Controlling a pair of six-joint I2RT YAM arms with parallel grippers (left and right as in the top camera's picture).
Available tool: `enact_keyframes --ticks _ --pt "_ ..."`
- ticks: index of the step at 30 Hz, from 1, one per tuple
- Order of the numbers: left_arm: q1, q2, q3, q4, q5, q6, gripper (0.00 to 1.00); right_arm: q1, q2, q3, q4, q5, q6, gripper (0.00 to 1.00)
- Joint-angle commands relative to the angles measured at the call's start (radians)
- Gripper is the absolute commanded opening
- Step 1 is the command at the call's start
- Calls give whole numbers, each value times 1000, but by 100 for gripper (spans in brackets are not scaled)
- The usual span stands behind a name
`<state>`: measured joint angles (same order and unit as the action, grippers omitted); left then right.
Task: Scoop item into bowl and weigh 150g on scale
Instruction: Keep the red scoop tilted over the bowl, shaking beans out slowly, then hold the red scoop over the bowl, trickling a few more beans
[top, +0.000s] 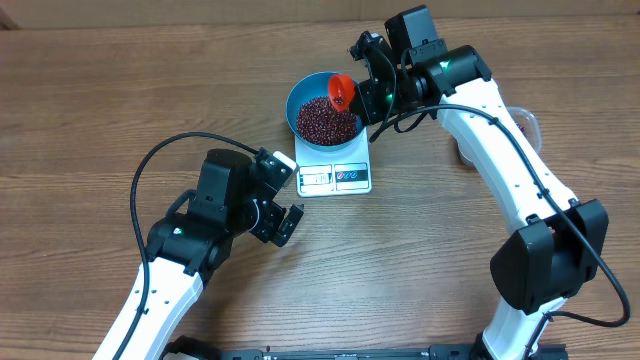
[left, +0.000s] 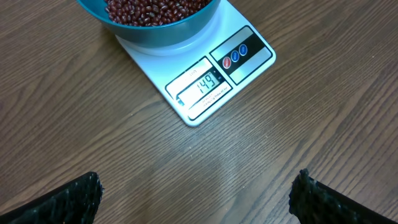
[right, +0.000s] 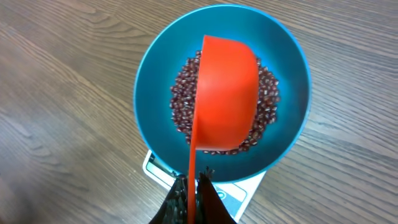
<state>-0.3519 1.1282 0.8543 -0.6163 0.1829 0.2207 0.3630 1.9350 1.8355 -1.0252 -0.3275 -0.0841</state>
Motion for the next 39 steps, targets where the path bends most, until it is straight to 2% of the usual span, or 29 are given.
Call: enact_keyframes --ticks 1,18,39 --pt "-2 4 -8 0 9 23 100 21 -35 31 2 69 1 4" --pt "-2 4 -8 0 9 23 100 113 -35 31 -5 345 -1 4" --pt "-2 4 -8 0 9 23 100 120 -35 31 -13 322 -70 4"
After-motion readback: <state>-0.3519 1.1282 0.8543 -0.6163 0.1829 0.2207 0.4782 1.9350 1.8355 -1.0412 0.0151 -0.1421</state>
